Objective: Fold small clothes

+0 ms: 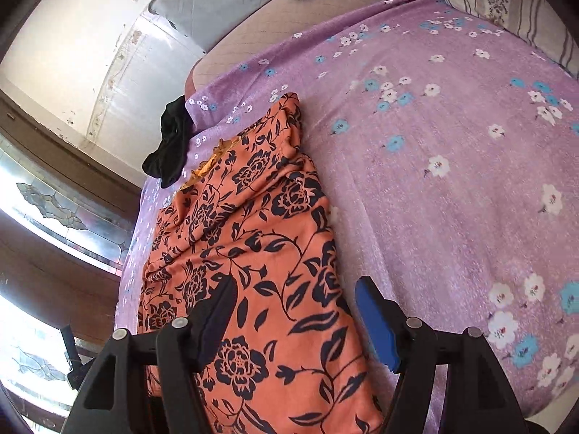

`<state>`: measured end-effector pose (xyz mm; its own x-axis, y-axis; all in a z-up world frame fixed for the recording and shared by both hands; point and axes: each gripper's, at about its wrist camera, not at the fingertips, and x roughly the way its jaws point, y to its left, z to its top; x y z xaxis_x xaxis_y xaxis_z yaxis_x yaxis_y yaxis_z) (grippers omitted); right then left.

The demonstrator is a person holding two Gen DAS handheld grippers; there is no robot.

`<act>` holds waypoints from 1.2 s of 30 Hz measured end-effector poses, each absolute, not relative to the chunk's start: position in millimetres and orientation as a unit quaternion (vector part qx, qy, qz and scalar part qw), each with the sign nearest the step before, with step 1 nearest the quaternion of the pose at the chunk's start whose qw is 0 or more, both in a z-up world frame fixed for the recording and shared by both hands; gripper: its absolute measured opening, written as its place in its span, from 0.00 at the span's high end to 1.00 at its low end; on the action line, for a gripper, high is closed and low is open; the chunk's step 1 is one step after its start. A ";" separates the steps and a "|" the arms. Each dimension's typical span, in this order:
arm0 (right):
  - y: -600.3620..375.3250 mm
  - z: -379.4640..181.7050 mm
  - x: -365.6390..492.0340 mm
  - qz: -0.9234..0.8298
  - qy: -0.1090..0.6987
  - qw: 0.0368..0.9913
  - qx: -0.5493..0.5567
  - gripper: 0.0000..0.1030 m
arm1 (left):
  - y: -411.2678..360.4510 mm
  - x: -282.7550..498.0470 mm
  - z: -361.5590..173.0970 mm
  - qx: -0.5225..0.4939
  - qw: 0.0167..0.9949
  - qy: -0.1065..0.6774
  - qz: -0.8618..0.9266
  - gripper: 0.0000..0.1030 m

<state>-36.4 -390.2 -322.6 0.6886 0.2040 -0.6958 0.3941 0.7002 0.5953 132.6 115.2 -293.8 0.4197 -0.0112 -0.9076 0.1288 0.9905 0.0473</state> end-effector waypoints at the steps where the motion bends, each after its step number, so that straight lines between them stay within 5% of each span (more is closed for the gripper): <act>1: -390.1 -324.1 -39.7 -0.058 0.394 0.834 0.383 0.31 | 114.4 129.7 -297.1 0.047 0.836 0.544 -0.049 0.21; 4: -390.0 -329.0 -47.2 -0.060 0.400 0.829 0.385 0.31 | 111.8 123.6 -309.8 0.033 0.822 0.566 -0.062 0.26; 6: -390.9 -330.1 -49.5 -0.061 0.402 0.828 0.387 0.31 | 109.8 119.9 -321.0 0.014 0.804 0.590 -0.075 0.46; 8: -390.7 -329.6 -50.9 -0.058 0.403 0.827 0.386 0.31 | 109.4 115.6 -333.5 -0.015 0.781 0.617 -0.094 0.54; 21: -387.6 -350.0 -60.0 -0.043 0.453 0.782 0.426 0.31 | 96.2 103.0 -354.2 -0.038 0.751 0.647 -0.131 0.54; 28: -375.3 -363.7 -52.8 -0.029 0.488 0.767 0.416 0.33 | 89.2 109.4 -351.9 -0.046 0.752 0.644 -0.136 0.76; 33: -348.0 -365.0 -48.1 0.015 0.509 0.771 0.383 0.77 | 94.5 115.6 -353.9 -0.064 0.742 0.652 -0.142 0.70; 36: -341.3 -362.9 -47.5 0.013 0.511 0.779 0.364 0.78 | 98.8 119.7 -354.5 -0.077 0.736 0.657 -0.147 0.68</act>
<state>-47.5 -341.3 -362.9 0.4773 0.3920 -0.7864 0.3524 0.7345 0.5800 119.7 98.8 -354.5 0.0944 -0.3175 -0.9435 0.1141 0.9450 -0.3066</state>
